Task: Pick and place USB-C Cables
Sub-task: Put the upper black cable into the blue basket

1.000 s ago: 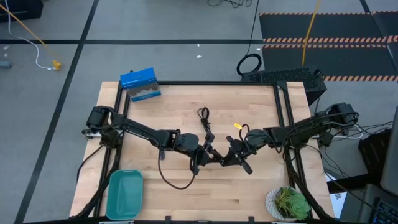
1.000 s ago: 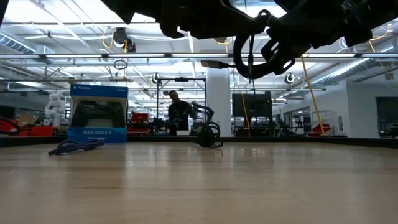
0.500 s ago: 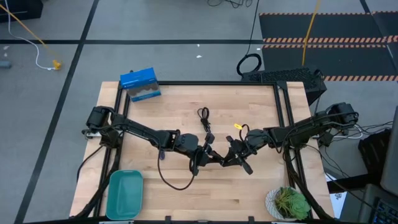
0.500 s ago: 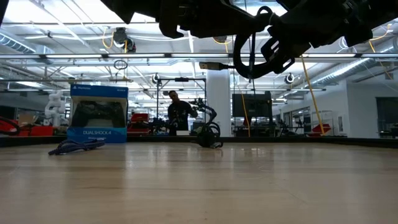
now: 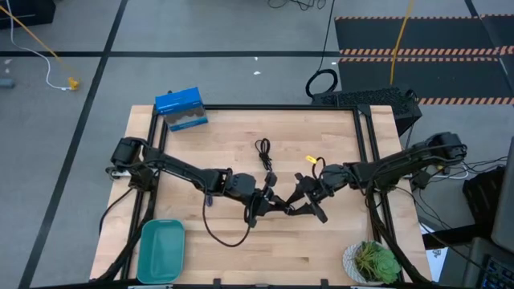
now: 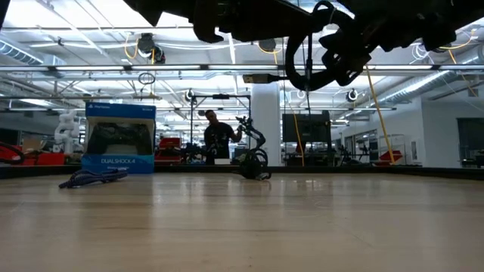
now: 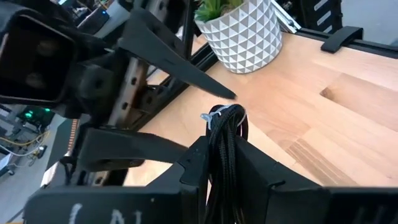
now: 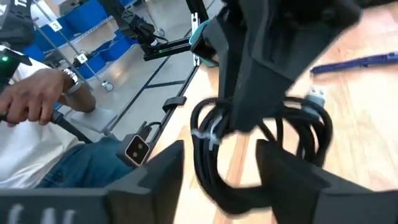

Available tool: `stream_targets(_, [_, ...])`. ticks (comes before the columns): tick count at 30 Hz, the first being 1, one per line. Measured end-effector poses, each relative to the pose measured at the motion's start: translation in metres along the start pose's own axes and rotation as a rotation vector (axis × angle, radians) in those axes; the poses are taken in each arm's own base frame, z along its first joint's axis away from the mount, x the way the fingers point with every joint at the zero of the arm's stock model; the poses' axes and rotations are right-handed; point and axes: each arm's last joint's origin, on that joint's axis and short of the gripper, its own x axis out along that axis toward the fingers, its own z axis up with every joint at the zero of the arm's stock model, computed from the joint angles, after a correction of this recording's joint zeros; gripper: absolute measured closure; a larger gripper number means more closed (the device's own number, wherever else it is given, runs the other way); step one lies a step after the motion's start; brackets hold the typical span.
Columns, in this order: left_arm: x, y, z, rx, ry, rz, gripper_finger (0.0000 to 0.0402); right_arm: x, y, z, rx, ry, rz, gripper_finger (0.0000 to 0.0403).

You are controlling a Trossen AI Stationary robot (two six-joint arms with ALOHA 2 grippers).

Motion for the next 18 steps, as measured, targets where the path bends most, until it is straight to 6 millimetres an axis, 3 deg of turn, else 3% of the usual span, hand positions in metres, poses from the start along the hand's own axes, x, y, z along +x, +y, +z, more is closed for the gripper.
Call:
stream_targets(9, [-0.016,-0.003,0.022,0.013,-0.039,-0.015,0.0337,-0.012,0.005,0.003,0.053,0.018,-0.007,0.0122])
stream_targets(18, [-0.048,-0.013,0.050,-0.067,0.044,-0.003,0.0337,-0.033,0.019,0.011,0.040,-0.018,0.010,0.0116])
